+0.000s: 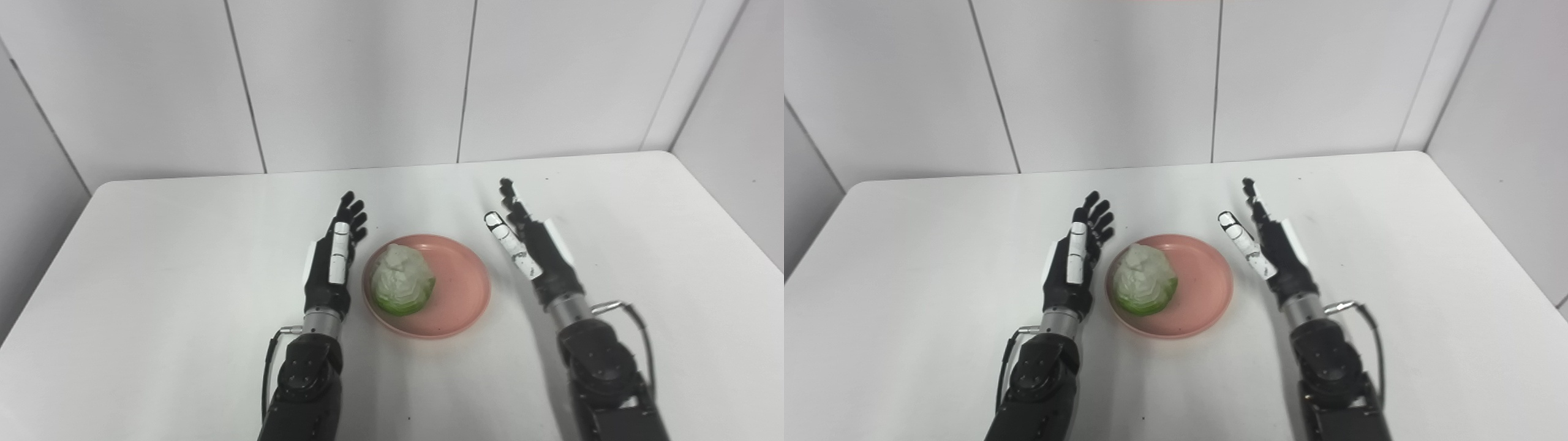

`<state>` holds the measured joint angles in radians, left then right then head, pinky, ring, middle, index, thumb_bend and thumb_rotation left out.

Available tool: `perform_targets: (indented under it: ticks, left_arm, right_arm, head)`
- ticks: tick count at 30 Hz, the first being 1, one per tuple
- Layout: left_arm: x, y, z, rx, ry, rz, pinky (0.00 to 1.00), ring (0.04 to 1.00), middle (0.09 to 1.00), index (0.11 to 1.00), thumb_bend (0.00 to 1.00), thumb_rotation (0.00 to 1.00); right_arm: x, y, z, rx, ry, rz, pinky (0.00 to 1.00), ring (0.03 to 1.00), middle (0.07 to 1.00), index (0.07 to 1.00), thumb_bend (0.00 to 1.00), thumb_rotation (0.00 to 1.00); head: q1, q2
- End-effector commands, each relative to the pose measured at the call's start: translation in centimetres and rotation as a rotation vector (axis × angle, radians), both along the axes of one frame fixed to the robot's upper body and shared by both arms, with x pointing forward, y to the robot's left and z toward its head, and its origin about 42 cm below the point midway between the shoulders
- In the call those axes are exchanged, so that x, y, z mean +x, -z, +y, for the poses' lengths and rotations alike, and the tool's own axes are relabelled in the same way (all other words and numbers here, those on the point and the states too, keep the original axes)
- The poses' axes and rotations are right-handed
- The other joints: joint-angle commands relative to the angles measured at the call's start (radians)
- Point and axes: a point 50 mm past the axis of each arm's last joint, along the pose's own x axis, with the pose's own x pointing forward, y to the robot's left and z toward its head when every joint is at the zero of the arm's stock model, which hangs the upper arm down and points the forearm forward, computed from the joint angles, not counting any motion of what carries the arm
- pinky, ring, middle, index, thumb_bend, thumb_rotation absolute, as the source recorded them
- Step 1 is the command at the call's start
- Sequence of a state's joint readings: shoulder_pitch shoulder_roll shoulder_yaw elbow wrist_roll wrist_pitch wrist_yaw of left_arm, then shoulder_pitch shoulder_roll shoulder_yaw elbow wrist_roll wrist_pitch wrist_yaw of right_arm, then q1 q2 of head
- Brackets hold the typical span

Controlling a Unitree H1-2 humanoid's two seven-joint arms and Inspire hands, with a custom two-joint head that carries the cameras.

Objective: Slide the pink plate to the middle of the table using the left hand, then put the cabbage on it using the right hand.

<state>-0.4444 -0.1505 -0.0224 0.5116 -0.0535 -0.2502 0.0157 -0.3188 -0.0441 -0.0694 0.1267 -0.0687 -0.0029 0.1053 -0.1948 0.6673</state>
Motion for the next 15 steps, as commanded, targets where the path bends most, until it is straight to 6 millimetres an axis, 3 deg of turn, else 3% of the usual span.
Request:
perform_targets:
  ticks: [1,4,7,15]
  left_arm:
    - [0.3,-0.6,0.6,0.019,0.021,-0.046,1.0,0.989,0.986,0.968,0.74,1.0]
    - [0.4,-0.5,1.1,0.027,0.041,-0.048,1.0,1.0,0.999,0.994,0.75,1.0]
    - [0.4,-0.3,1.3,0.02,0.039,-0.058,1.0,1.0,1.0,0.995,0.73,1.0]
    - [0.3,-0.1,1.5,0.062,0.033,-0.032,1.0,1.0,1.0,0.999,0.72,1.0]
  right_arm:
    - [1.0,-1.8,0.4,0.114,-0.013,-0.123,1.0,1.0,1.0,1.0,0.79,0.96]
    - [1.3,-0.9,0.9,0.163,-0.004,-0.099,1.0,1.0,1.0,1.0,0.78,0.98]
    - [1.5,-0.3,1.3,0.187,-0.006,-0.061,1.0,1.0,1.0,1.0,0.7,1.0]
    - [1.7,0.7,1.7,0.239,-0.021,0.017,1.0,1.0,1.0,1.0,0.68,1.0]
  head:
    - [-0.008,-0.006]
    - [-0.023,-0.01]
    - [-0.029,-0.012]
    - [-0.017,-0.017]
